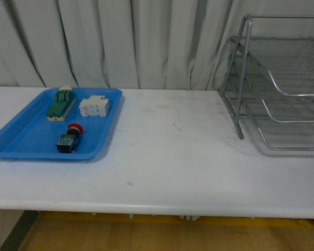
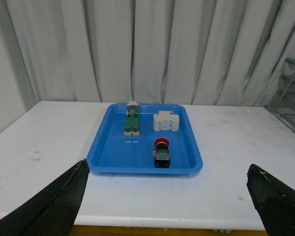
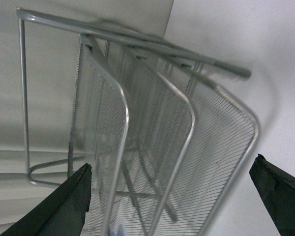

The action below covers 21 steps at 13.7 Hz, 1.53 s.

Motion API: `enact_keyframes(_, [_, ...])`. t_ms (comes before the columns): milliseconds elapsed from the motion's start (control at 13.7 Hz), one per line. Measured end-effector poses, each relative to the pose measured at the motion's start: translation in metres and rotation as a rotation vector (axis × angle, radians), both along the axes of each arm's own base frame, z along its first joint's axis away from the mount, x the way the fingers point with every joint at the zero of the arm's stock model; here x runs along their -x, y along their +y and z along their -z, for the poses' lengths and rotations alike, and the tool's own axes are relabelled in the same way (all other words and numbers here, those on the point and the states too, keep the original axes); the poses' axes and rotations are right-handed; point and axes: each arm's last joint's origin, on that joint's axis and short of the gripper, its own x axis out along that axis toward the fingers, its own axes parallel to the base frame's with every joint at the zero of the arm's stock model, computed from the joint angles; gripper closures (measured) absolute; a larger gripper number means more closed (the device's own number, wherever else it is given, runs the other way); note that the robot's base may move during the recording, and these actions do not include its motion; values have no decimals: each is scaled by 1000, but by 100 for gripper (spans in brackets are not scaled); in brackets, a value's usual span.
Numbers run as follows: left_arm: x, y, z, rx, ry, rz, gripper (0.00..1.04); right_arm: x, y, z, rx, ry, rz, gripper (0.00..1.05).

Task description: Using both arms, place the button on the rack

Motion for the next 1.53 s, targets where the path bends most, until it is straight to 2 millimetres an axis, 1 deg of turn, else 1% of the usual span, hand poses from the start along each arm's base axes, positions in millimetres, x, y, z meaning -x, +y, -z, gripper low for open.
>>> enact_keyframes(146, [0, 0, 0, 0, 0, 0, 7, -17, 18, 6, -64, -35, -40, 6])
enact_keyframes(291, [0, 0, 0, 0, 0, 0, 7, -29, 36, 15, -118, -52, -82, 6])
enact_keyframes(437, [0, 0, 0, 0, 0, 0, 7, -32, 56, 19, -147, -92, -139, 6])
enact_keyframes(510, [0, 0, 0, 0, 0, 0, 7, -32, 61, 24, -161, -97, -165, 6])
enact_keyframes(583, [0, 0, 0, 0, 0, 0, 7, -32, 64, 33, -174, -88, -174, 6])
enact_keyframes(656, [0, 0, 0, 0, 0, 0, 7, -31, 70, 46, -193, -80, -202, 6])
enact_keyframes(802, [0, 0, 0, 0, 0, 0, 7, -36, 68, 63, -197, -32, -205, 6])
enact_keyframes(874, [0, 0, 0, 0, 0, 0, 7, -38, 67, 68, -198, -21, -207, 6])
enact_keyframes(1093, [0, 0, 0, 0, 0, 0, 7, -54, 68, 68, -177, -19, -224, 6])
enact_keyframes(1239, [0, 0, 0, 0, 0, 0, 7, -64, 66, 64, -171, -20, -226, 6])
enact_keyframes(1530, [0, 0, 0, 0, 0, 0, 7, -67, 70, 62, -171, -23, -243, 6])
